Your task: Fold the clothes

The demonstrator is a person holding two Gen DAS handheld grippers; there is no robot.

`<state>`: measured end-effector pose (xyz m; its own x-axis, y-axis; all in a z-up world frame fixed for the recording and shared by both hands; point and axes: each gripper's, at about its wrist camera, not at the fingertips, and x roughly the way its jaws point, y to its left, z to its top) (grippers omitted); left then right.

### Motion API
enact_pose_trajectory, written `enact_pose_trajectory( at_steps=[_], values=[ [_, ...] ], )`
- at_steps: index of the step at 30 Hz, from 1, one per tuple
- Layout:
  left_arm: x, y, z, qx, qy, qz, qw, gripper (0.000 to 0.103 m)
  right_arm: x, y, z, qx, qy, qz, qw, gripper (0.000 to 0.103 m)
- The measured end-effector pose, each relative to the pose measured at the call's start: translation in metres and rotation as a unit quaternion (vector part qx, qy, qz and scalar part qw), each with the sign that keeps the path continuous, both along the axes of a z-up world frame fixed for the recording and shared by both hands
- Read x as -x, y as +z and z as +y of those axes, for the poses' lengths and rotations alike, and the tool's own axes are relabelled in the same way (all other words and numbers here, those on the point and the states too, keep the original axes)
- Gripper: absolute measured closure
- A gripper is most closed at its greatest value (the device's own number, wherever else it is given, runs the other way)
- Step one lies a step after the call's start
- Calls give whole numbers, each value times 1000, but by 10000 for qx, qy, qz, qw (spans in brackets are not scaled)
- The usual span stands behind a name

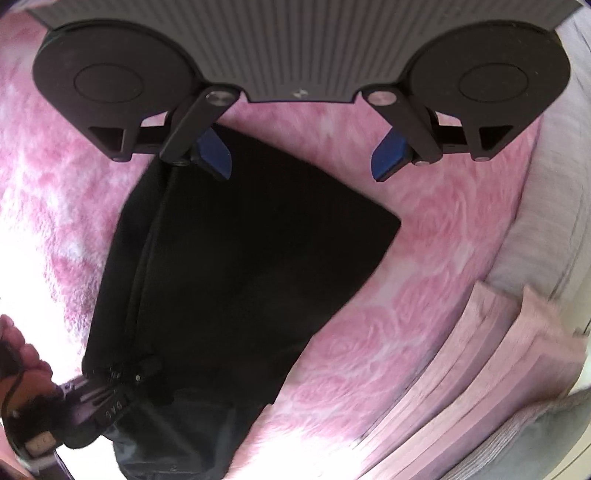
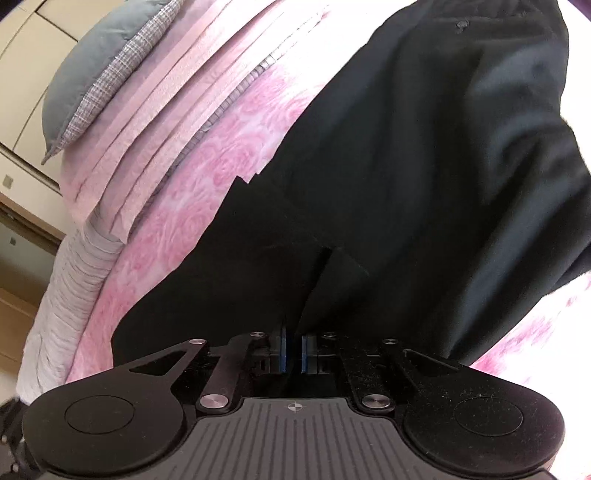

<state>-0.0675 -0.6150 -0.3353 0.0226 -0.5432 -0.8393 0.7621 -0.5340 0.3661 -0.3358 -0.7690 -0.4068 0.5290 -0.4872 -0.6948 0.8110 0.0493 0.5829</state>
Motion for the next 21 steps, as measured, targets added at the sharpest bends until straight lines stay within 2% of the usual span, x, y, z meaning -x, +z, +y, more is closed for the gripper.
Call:
enact_pose_trajectory(
  at_steps=[1,3,4,5,7,8,11,12,13,14,16,19,21],
  values=[
    [-1,-1,-4,26,-192,-78,9998,23,2,6,3,28,-32,96,9999,76],
    [-8,-4,-10,98,-620,-289,9976,23,6,21,11,81,-66,399,9991,63],
    [-14,-6,-12,148,-849,-410,9954,23,7,30,17,108,-65,609,9981,59],
    [-20,-9,-13,204,-1068,-546,9926,22,3,41,27,198,25,1028,9945,58],
    [-32,-18,-11,417,-1576,-952,9820,22,-11,60,55,532,409,1633,9843,58],
    [-39,-23,-10,539,-1838,-1147,9748,22,-18,70,69,700,606,1924,9769,58],
    [-54,-38,-7,867,-2714,-1577,9455,22,-66,85,118,1353,1690,2135,9527,56],
    [-58,-43,-6,966,-3022,-1672,9335,22,-90,86,134,1654,2115,2245,9367,48],
    [-61,-47,-5,1034,-3273,-1742,9229,22,-114,86,151,1949,2529,2347,9181,34],
    [-63,-50,-4,1073,-3474,-1779,9144,22,-135,84,165,2211,2833,2385,9022,29],
    [-68,-56,-3,1162,-3852,-1823,8971,22,-174,76,188,2652,3379,2370,8714,29],
    [-74,-64,-2,1334,-4290,-1857,8739,22,-221,52,199,2973,3638,2632,8426,29],
    [-78,-71,-4,1420,-4564,-1894,8577,22,-234,31,194,2740,3680,3068,8339,29]
  ],
)
